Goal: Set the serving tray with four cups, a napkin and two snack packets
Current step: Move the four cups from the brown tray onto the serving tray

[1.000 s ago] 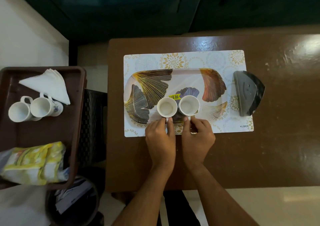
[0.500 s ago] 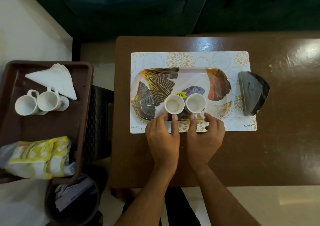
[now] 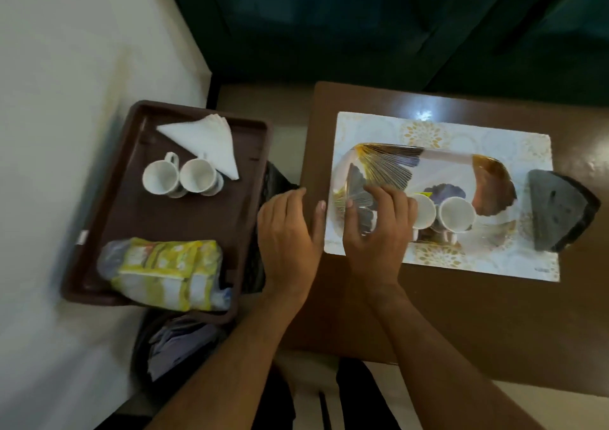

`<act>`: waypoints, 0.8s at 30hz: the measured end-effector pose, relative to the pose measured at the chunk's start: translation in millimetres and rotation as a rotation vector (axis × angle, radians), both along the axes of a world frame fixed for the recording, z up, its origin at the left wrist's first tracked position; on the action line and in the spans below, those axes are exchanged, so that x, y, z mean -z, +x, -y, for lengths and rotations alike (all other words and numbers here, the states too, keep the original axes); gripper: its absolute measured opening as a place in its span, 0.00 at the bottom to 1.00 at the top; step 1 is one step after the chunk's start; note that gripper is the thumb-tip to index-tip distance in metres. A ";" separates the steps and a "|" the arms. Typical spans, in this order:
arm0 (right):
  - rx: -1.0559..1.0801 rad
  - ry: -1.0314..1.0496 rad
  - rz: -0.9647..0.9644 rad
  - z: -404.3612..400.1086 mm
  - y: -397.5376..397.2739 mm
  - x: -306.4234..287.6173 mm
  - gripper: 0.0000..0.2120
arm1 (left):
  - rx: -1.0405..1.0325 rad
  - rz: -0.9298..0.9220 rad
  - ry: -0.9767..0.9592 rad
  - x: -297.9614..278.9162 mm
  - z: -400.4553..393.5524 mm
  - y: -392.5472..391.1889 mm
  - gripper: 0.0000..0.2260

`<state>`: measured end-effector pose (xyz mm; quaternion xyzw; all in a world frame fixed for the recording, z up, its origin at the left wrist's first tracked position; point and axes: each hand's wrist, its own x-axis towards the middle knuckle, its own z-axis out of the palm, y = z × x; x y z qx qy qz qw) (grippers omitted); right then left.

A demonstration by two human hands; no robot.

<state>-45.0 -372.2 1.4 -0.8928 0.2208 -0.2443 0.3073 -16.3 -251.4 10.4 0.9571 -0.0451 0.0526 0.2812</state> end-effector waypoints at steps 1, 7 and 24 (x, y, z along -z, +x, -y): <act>-0.038 0.008 -0.006 -12.1 10.9 -0.9 0.13 | -0.005 0.013 0.014 -0.4 -16.1 10.1 0.17; -0.268 0.021 -0.157 -80.6 78.6 1.7 0.16 | -0.062 0.057 0.110 0.2 -106.7 76.2 0.16; -0.723 -0.055 -0.394 -175.6 200.1 19.7 0.30 | 0.183 -0.169 0.096 21.2 -230.5 174.1 0.14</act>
